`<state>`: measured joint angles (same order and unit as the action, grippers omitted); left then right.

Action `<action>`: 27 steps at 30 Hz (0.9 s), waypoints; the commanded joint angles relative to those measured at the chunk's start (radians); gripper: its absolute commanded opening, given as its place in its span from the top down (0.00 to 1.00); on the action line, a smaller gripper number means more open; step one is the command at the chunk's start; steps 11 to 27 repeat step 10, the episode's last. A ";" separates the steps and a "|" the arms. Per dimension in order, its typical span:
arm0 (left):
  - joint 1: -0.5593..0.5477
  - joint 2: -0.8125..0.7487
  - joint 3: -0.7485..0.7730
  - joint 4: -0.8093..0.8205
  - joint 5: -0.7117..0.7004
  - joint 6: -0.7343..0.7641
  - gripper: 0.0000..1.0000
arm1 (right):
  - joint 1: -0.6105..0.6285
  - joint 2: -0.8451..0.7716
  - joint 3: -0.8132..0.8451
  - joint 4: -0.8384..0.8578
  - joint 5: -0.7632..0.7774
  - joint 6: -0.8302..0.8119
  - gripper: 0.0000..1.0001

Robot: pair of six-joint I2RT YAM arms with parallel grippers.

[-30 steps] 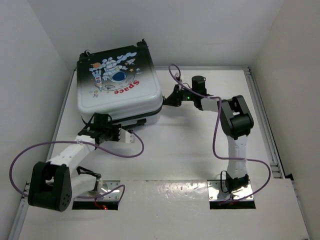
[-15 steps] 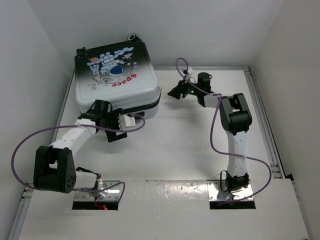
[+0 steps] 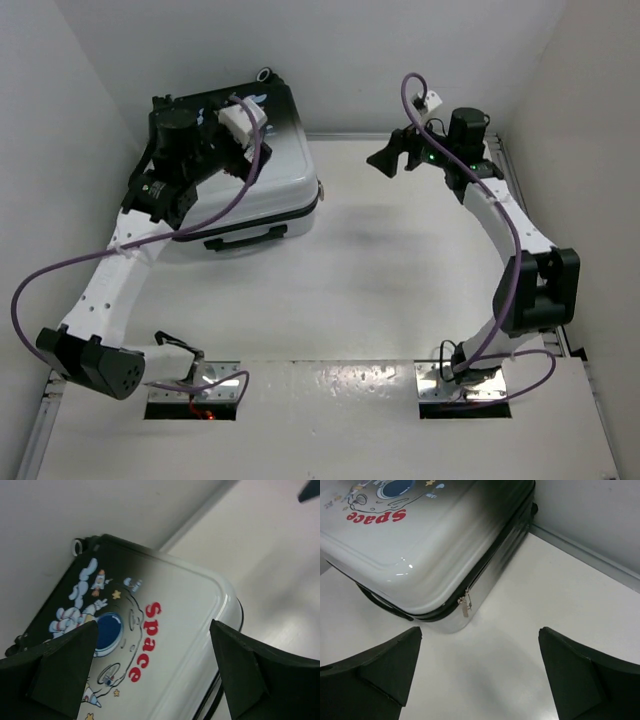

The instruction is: Pack the luggage

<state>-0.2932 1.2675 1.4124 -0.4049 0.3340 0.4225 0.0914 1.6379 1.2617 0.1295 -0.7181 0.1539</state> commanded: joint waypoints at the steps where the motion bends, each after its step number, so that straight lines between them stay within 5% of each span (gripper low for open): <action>1: 0.021 0.029 0.086 -0.043 -0.183 -0.209 0.00 | 0.001 -0.042 0.123 -0.412 0.112 -0.027 0.01; 10: 0.215 0.087 0.075 -0.098 -0.148 -0.317 0.00 | -0.021 -0.268 0.019 -0.467 0.292 -0.027 0.01; 27: 0.215 0.087 0.075 -0.098 -0.148 -0.317 0.00 | -0.021 -0.268 0.019 -0.467 0.292 -0.027 0.01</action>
